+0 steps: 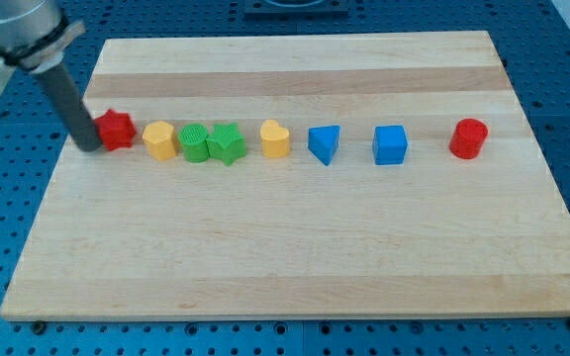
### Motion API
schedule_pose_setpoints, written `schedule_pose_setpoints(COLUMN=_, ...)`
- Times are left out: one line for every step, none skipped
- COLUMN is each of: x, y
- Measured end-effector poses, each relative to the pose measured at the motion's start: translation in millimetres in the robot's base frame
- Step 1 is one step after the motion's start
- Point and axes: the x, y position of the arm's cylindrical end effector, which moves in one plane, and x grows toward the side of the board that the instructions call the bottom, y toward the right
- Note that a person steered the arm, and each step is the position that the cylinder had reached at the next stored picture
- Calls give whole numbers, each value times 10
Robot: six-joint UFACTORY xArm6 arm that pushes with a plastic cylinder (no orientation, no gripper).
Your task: Move the red circle upwards
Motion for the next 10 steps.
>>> schedule_pose_setpoints(x=424, y=177)
schedule_pose_setpoints(x=1170, y=1112)
schedule_pose_setpoints(x=1137, y=2580)
schedule_pose_setpoints(x=1112, y=3163)
schedule_pose_setpoints(x=861, y=3662)
schedule_pose_setpoints(x=847, y=3556)
schedule_pose_setpoints(x=847, y=3556)
schedule_pose_setpoints(x=902, y=3751)
schedule_pose_setpoints(x=516, y=4430)
schedule_pose_setpoints(x=291, y=4629)
